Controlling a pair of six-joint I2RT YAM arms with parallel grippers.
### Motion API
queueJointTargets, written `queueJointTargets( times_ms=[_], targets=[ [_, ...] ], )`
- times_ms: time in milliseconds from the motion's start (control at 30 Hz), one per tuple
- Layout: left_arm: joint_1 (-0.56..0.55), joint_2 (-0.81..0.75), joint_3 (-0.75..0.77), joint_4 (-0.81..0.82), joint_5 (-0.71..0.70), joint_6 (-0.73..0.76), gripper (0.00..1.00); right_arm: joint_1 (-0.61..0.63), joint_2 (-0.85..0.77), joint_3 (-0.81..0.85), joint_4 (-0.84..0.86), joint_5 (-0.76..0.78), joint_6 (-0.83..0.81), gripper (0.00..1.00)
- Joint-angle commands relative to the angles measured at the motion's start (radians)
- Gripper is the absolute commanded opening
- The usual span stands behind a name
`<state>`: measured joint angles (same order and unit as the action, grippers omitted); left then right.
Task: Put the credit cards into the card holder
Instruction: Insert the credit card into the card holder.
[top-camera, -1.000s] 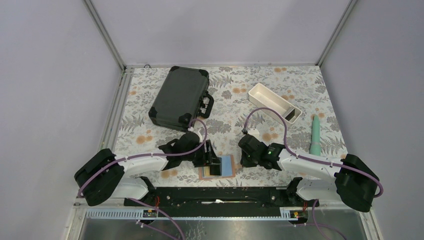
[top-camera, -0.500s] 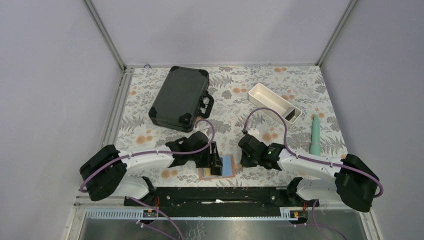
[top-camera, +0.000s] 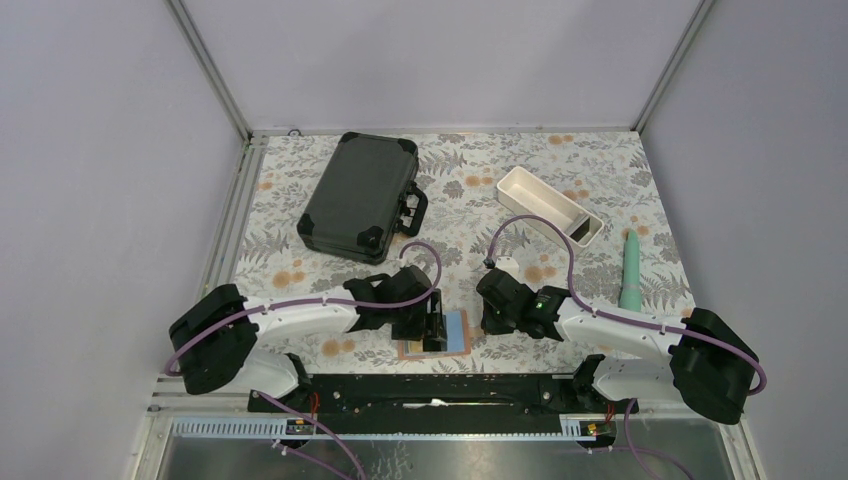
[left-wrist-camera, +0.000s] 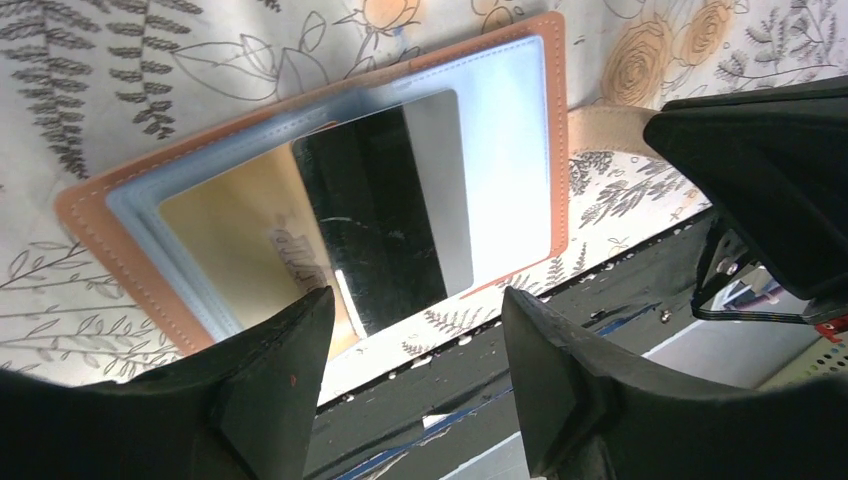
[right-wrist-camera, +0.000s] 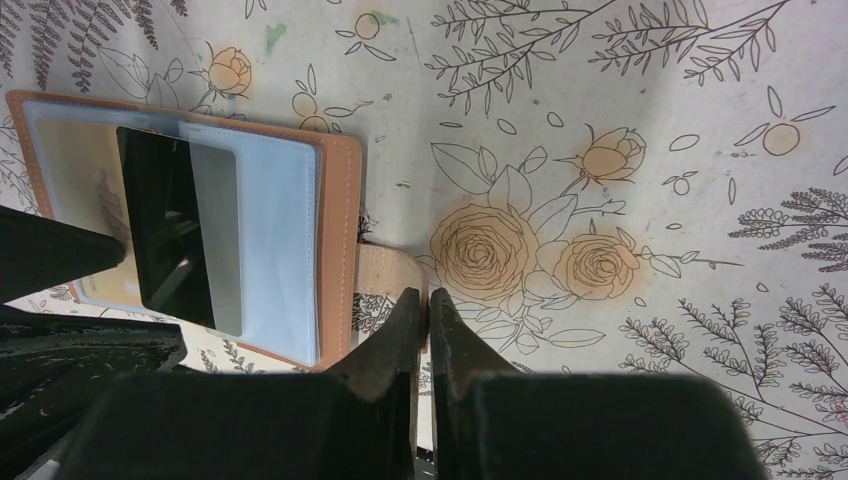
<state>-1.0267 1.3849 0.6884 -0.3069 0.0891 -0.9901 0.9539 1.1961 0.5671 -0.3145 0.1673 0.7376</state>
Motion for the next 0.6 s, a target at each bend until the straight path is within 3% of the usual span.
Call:
queueJointTargets(
  times_ms=[0,567],
  targets=[
    [-0.004,-0.029,0.041,-0.143,-0.066,0.033,0.66,0.011,-0.017,0.009,-0.008,0.019,-0.008,0.0],
    [-0.004,0.009,0.019,-0.01,0.001,0.001,0.58,0.01,-0.039,-0.017,0.002,0.021,0.0,0.0]
  ],
)
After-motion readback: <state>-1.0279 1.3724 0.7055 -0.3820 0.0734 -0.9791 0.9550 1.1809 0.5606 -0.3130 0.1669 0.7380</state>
